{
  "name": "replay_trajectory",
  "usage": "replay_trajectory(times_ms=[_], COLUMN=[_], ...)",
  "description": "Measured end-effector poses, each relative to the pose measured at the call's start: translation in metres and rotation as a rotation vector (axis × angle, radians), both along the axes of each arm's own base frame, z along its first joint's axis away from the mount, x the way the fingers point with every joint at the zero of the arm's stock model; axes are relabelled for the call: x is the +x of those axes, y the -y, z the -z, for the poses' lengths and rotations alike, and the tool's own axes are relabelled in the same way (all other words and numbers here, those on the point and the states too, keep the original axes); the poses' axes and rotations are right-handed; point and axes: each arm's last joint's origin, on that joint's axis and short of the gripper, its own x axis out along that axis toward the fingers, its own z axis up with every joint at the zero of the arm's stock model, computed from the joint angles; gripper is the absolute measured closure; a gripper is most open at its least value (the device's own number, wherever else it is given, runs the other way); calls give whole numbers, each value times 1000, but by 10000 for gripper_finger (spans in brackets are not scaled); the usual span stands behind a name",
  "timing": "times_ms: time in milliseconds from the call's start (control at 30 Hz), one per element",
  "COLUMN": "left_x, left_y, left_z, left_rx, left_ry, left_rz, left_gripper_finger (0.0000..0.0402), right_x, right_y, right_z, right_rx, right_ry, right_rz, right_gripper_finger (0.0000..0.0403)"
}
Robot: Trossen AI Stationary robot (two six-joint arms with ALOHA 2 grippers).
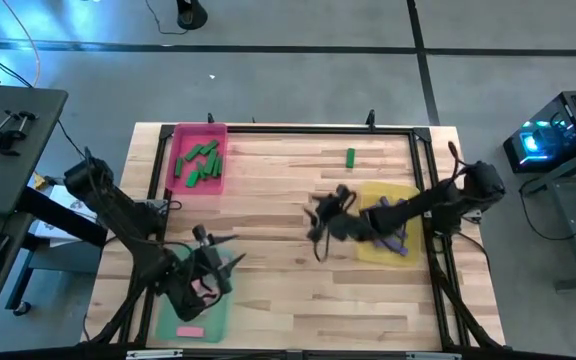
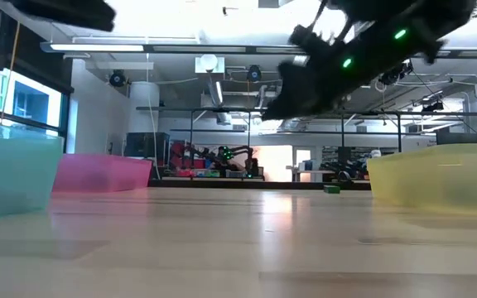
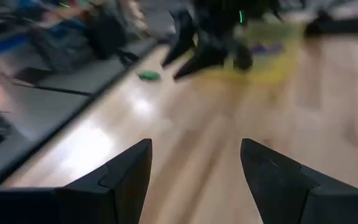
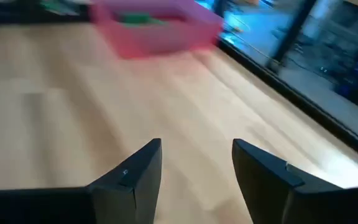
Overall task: Sort blocks
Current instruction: Put the green block into the pink bin
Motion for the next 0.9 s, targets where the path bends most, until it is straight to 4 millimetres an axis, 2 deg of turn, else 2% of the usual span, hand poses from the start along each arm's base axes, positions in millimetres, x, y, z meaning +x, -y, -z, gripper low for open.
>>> replay_trajectory(times_ms=[133, 300, 433, 500, 667, 900], left_x=[14, 39, 57, 65, 80, 90], left_y=[-11, -27, -34, -35, -31, -25], left_z=[-2, -3, -1, 1, 12, 29], left_rx=[1, -42, -43, -49, -62, -41], left_ry=[87, 158, 177, 181, 147, 105], left_rz=[-102, -204, -240, -239, -189, -145], left_gripper_finger=[167, 167, 167, 167, 167, 167], right_x=[1, -3, -19, -29, -55, -76], right_y=[48, 117, 167, 185, 211, 217], right_z=[3, -7, -17, -16, 0, 21], right_rx=[5, 200, 332, 380, 534, 608], right_ry=[-98, -290, -355, -369, -391, -375], right_rz=[151, 326, 479, 538, 597, 673], right_gripper_finger=[197, 152, 127, 124, 124, 124])
